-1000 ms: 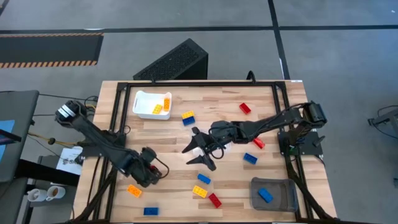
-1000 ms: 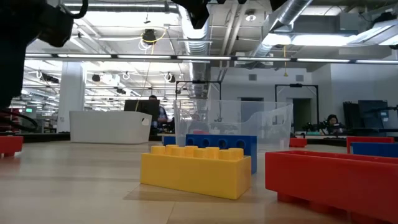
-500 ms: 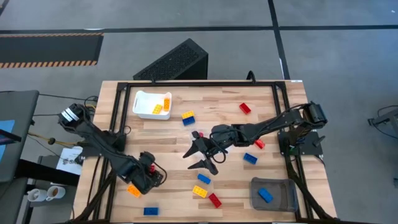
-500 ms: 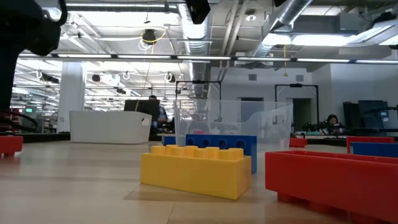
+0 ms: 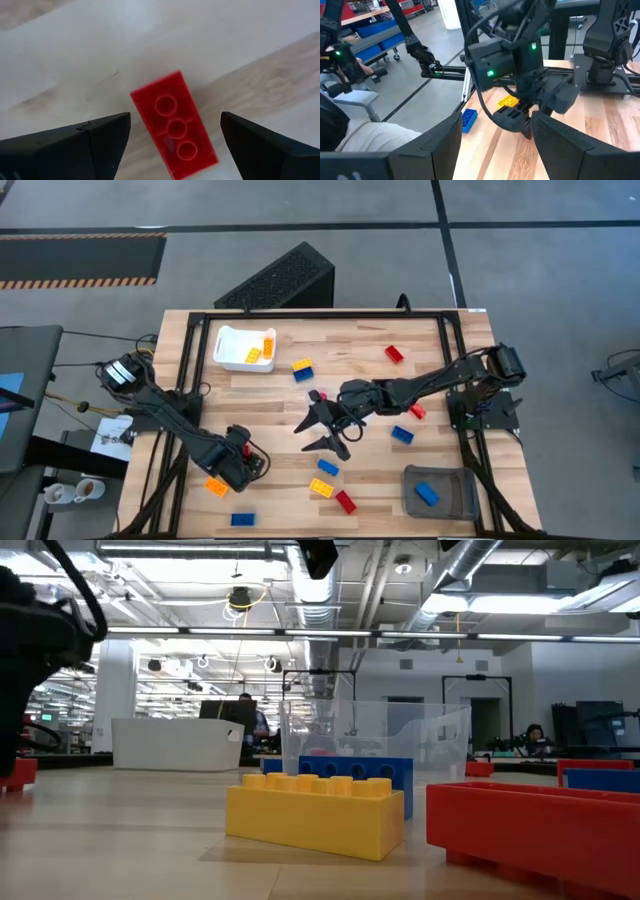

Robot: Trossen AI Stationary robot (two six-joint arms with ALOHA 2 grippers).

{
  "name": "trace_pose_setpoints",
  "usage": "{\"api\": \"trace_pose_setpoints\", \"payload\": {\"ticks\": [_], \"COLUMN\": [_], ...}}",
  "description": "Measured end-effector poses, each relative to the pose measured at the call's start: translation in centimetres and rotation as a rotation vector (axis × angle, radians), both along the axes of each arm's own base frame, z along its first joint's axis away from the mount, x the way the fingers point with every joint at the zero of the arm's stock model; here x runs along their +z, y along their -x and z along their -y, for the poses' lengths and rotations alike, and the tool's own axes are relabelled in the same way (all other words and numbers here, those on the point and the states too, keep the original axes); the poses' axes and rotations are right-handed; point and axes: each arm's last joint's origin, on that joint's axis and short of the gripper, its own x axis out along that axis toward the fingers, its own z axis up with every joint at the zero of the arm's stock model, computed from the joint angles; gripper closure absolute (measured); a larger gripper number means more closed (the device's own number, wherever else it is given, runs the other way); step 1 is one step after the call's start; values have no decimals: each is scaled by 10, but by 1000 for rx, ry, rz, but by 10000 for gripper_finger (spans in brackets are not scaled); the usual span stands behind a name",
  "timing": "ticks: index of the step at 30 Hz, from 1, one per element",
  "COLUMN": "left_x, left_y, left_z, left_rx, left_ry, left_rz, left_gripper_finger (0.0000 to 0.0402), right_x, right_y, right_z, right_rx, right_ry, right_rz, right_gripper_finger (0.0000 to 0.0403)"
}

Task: Sort & place blocks by color
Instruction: Put the red game piece into the transparent bin

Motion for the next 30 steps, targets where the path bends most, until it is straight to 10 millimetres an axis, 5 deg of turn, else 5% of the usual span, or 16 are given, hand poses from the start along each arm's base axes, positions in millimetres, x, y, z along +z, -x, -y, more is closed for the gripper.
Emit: {"api": "trace_pose_setpoints", "payload": {"ticks": [8,15,25,30], "left_x": [-11,-8,44,44], "left_y": [5,4,2,3], "left_z": [-4,-7,-9,-13], "left_rx": [-29,-127,-322,-377], "left_ry": [25,3,-302,-402], "left_rz": [3,-2,542,784], "left_gripper_finger": [139,302,305,305], "right_x": [0,1,-4,-5], "right_y": [0,0,0,-3], "right_z": [0,0,3,13], "right_rx": [-1,-1,-63,-119], "right_ry": [-1,-3,85,99], "right_rz": [2,6,-8,-5], "right_gripper_finger": [143,143,143,143]}}
